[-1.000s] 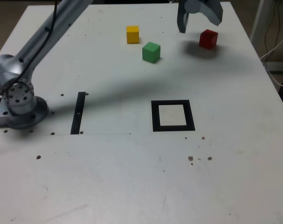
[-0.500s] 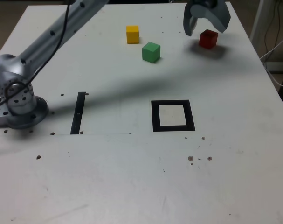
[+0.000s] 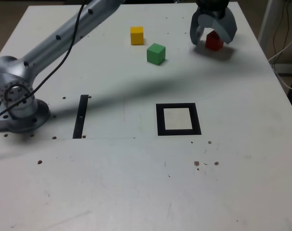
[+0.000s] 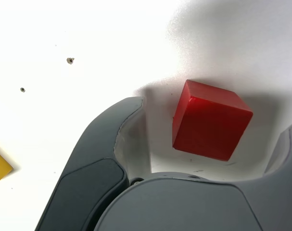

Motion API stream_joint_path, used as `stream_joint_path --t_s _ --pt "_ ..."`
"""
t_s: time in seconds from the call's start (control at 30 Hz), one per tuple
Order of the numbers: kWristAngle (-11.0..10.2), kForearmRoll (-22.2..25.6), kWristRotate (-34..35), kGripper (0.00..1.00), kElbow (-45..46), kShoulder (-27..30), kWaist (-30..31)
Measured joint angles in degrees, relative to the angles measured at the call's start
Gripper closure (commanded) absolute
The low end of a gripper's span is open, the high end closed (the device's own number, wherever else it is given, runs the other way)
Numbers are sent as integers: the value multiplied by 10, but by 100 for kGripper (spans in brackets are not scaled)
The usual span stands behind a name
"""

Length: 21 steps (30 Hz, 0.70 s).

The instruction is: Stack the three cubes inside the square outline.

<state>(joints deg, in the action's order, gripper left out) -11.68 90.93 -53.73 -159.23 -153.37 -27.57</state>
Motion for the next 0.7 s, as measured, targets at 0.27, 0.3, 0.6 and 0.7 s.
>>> stream_joint_path --t_s 0.27,0.3,0.6,0.7 --pt "5 -2 1 20 -10 -13 0" --pt "6 -2 1 21 -10 -14 0" --pt "25 -4 1 48 -15 -15 -4" --pt "22 -4 1 56 -17 -15 -4"
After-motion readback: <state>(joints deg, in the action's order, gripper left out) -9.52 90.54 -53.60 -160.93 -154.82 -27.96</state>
